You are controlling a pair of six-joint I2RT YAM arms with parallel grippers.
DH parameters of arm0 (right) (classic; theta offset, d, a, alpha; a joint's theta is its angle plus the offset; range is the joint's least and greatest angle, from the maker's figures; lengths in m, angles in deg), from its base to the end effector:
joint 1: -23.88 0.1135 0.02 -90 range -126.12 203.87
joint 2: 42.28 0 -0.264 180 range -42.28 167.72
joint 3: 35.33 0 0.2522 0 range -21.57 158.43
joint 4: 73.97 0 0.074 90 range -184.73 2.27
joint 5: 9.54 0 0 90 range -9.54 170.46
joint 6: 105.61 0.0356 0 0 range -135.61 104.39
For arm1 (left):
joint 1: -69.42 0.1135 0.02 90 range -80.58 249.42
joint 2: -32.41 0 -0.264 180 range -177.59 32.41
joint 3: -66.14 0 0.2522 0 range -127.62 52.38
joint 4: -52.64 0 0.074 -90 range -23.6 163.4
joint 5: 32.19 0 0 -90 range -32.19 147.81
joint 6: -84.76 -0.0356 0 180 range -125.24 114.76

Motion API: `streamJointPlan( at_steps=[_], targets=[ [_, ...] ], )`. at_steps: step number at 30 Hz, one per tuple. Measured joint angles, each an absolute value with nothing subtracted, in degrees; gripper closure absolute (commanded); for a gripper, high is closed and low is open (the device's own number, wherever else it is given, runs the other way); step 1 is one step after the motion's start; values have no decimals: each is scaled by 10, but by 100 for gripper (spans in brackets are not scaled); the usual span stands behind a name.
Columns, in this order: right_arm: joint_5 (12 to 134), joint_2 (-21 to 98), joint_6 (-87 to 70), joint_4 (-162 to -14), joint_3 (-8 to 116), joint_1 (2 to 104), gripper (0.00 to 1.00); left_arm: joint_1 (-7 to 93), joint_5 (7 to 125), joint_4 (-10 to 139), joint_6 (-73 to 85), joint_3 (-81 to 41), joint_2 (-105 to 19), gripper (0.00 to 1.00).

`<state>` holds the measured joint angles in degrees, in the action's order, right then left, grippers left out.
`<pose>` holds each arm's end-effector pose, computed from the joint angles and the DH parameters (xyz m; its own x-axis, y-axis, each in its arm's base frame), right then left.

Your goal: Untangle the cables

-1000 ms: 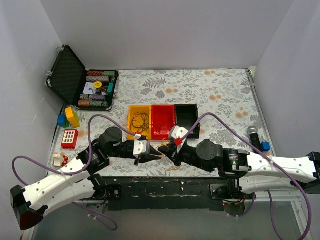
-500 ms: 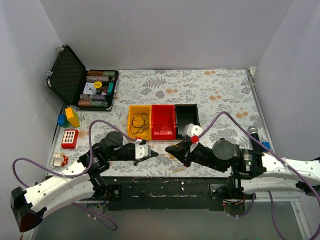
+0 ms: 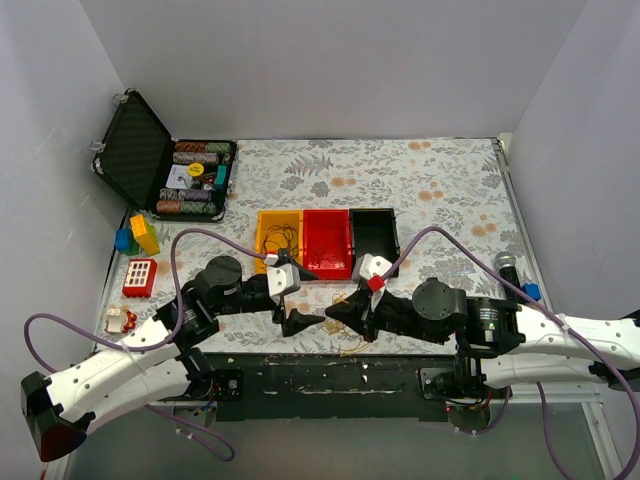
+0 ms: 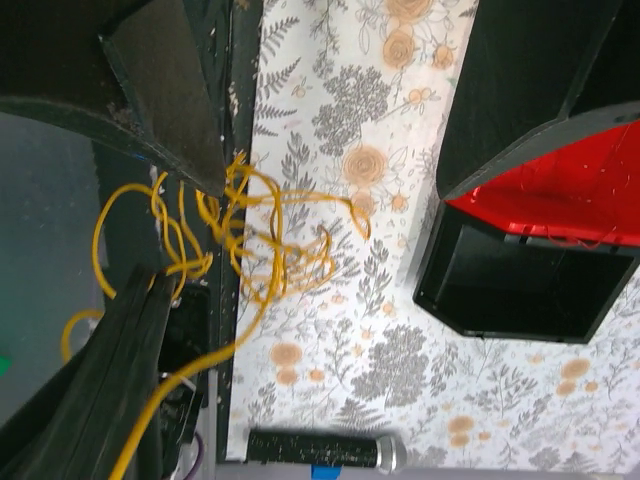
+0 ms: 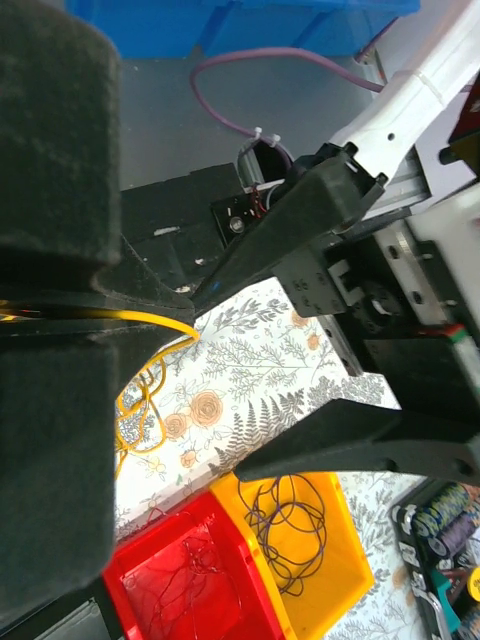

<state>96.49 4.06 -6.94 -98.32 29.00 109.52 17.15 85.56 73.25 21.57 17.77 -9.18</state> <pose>0.0239 0.1839 0.3704 -0.1496 -0.0569 -0.9871 -0.9255 0.3594 0.1196 0.0942 -0.1489 0.2933 -0.5710 0.0858 -0.8164 0.8057 0.2495 -0.5373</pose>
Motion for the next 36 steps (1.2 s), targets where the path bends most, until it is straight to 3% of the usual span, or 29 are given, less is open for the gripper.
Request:
streamJointPlan(
  at_steps=[14,19,25,32,36],
  targets=[
    [916,65,-69,-978,294,1095,99,172,923,698,300,164,-98,17],
    [905,82,-70,-962,307,1094,99,172,929,689,334,164,-114,36],
    [889,91,-72,-949,316,1094,99,172,951,667,360,167,-116,43],
    [874,91,-69,-916,317,1090,99,171,968,638,391,167,-116,74],
    [838,104,-65,-896,319,1096,99,171,953,612,391,176,-121,76]
  ],
)
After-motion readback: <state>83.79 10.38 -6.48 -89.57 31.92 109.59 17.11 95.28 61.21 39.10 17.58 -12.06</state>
